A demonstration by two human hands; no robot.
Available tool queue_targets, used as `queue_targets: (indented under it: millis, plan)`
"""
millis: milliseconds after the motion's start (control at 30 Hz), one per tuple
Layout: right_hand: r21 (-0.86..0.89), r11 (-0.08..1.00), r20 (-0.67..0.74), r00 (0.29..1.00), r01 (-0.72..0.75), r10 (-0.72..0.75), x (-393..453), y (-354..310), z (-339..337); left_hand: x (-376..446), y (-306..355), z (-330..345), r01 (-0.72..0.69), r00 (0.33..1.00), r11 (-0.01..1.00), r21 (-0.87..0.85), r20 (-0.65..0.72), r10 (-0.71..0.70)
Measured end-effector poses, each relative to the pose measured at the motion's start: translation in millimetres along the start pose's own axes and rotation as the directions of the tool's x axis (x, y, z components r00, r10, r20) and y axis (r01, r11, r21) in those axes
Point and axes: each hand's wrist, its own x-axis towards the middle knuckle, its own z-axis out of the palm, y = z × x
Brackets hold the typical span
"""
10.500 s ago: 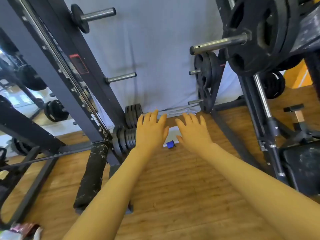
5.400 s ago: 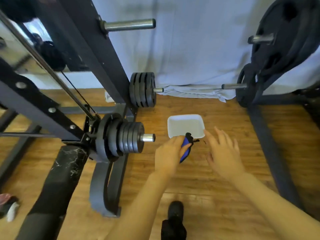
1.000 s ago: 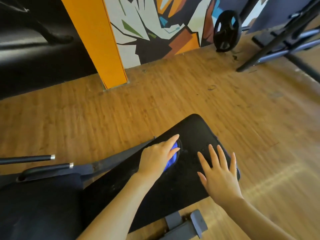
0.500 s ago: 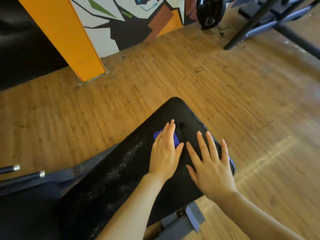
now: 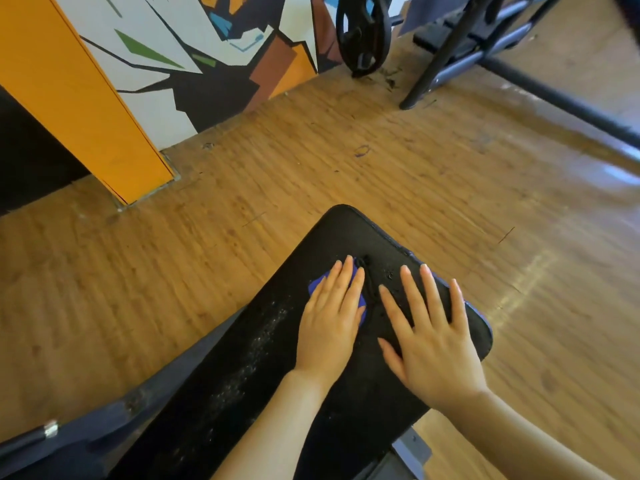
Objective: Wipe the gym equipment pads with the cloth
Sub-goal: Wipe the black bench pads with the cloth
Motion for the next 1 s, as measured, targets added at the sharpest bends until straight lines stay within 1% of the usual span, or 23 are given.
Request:
queue_targets:
  millis: [133, 300, 400, 500, 633, 767, 867, 1000]
  plan:
    - [-0.029, 0.999, -0.047, 0.998, -0.038, 0.037, 0.9, -4.1, 1.0, -1.7, -13.8, 9.5, -0.107, 0.991, 0.994, -0.010, -0.082, 0.106]
    - [-0.005, 0.991, -0.089, 0.987, -0.135, 0.134, 3.4, -20.6, 4.3, 1.2, -14.4, 18.0, -0.095, 0.981, 0.994, -0.057, -0.176, 0.084]
    - [-0.020, 0.989, -0.122, 0.982, -0.145, 0.142, 4.8, -25.8, 9.0, 14.6, -18.6, 20.1, -0.138, 0.970, 0.988, -0.070, -0.213, 0.121]
    - [-0.015, 0.989, -0.172, 0.974, -0.149, 0.144, 5.2, -26.9, 15.7, 40.0, -22.8, 17.3, -0.195, 0.958, 0.973, -0.124, -0.238, 0.162]
    - [-0.026, 0.986, -0.255, 0.955, -0.163, 0.151, 8.8, -26.1, 22.8, 60.1, -24.2, 9.5, -0.226, 0.952, 0.961, -0.158, -0.243, 0.184]
    - [-0.037, 0.976, -0.291, 0.936, -0.216, 0.197, 12.3, -29.4, 28.3, 21.3, -49.1, 9.7, -0.300, 0.944, 0.946, -0.122, -0.184, 0.275]
    - [-0.055, 0.969, -0.285, 0.934, -0.241, 0.216, 14.0, -32.6, 31.7, -4.2, -63.5, 12.8, -0.318, 0.944, 0.940, -0.125, -0.136, 0.302]
    - [-0.061, 0.967, -0.280, 0.934, -0.248, 0.222, 13.9, -32.2, 33.1, 16.9, -56.1, 17.3, -0.292, 0.949, 0.955, -0.059, -0.137, 0.282]
